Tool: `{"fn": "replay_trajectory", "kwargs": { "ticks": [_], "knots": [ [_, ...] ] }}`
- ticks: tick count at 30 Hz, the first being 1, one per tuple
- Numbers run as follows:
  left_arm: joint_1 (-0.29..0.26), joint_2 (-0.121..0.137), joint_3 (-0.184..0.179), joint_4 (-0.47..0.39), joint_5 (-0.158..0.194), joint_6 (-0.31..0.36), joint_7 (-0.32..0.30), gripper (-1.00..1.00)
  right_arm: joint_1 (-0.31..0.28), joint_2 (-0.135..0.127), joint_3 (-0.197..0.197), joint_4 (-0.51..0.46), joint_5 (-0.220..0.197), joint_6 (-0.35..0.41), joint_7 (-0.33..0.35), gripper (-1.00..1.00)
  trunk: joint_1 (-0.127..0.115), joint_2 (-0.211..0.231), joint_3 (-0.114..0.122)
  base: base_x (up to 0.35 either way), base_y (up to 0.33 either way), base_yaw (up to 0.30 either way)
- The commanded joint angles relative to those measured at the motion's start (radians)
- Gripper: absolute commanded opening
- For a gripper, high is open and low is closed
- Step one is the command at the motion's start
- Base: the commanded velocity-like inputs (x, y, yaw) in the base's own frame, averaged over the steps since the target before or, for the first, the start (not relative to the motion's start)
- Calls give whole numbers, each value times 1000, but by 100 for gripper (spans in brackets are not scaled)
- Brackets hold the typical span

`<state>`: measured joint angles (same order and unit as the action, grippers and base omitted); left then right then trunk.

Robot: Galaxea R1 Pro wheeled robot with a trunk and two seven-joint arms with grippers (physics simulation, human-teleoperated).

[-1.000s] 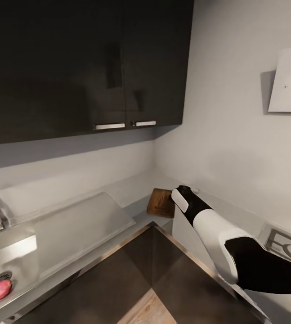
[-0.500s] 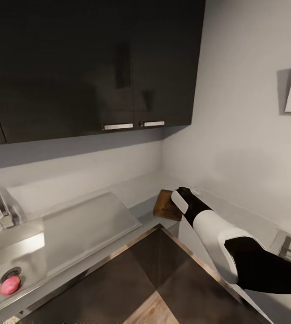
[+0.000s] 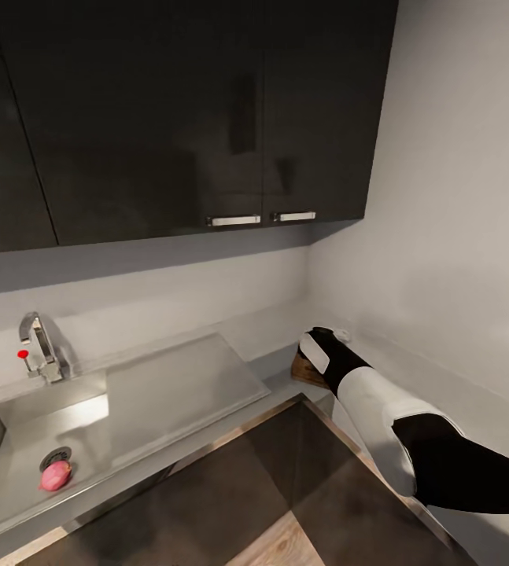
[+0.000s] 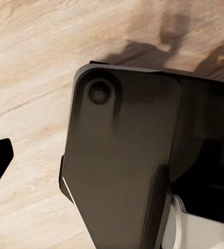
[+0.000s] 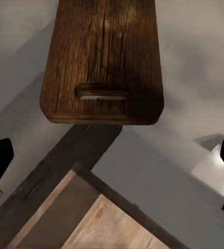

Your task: In the kitchen, take the Vidalia onion out of the sink, dice it on the chopping board with the paring knife, put the diced onion into the bowl on the countertop, then place both the paring knife and the chopping board into the sink.

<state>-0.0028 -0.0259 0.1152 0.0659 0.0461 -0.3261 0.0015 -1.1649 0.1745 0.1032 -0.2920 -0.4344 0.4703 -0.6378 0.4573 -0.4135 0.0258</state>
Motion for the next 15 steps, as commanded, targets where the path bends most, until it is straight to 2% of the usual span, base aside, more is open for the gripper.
{"fn": "replay_trajectory", "kwargs": {
  "ticks": [1, 3, 8, 12, 13, 15],
  "knots": [
    [0, 0, 3, 2, 4, -6, 0, 100, 0, 0, 5, -1, -3, 7, -10, 100, 0, -1, 0, 0, 0, 16],
    [0, 0, 3, 2, 5, -5, 0, 100, 0, -3, 4, 0, -3, 7, -18, 100, 0, -1, 0, 0, -62, 7],
    [0, 0, 2, 3, 5, -6, 0, 100, 0, -29, 0, 24, -8, 1, -29, 100, 0, -1, 0, 0, -175, 1],
    [0, 0, 2, 3, 4, -6, 0, 100, 0, -38, -18, 28, -9, -51, -97, 100, 0, -1, 0, 0, -51, 0],
    [0, 0, 2, 3, 5, -5, 0, 100, -1, -34, -23, 29, -9, -71, -136, 100, 0, -1, 0, 0, -14, 0],
    [0, 0, 2, 3, 5, -6, 0, 100, -1, -30, -26, 29, -10, -82, -165, 100, 0, -1, 0, 0, -9, 0]
  ]
}}
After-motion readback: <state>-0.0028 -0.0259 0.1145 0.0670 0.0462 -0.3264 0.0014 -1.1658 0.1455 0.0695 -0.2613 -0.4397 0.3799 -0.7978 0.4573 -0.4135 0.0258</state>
